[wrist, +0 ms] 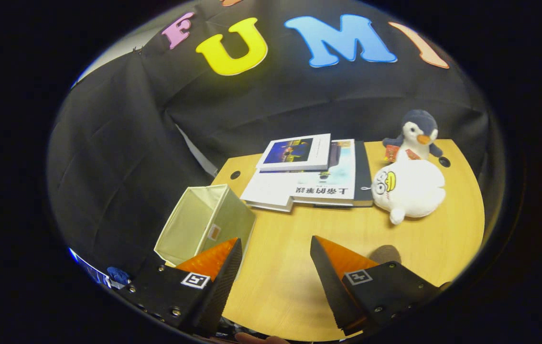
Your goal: Open the storage box then place both shoes into the box .Put the left shoe in first, then the right shoe, with the right side of both shoes facing outward in a uniform manner.
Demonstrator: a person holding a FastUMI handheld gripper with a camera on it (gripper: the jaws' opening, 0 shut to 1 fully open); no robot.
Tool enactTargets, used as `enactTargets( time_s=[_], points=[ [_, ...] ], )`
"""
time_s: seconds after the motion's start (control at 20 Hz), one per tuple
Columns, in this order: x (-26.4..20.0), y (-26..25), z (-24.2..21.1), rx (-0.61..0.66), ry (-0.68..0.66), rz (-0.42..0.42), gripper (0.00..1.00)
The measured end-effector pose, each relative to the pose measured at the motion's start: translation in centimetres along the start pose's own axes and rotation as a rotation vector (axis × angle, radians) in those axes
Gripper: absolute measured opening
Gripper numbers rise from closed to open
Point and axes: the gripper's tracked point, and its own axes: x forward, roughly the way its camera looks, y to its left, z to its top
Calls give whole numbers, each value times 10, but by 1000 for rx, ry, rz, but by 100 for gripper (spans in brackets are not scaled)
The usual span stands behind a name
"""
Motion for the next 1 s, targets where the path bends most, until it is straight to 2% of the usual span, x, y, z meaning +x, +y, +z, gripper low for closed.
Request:
enactTargets(
  time_s=[0.55, 0.95, 1.0],
  points=[
    [-34, -116, -45, 121, 16, -158, 87],
    [-49, -175, -97, 181, 119, -229, 87],
    [-49, -180, -105, 196, 139, -234, 83]
  ],
)
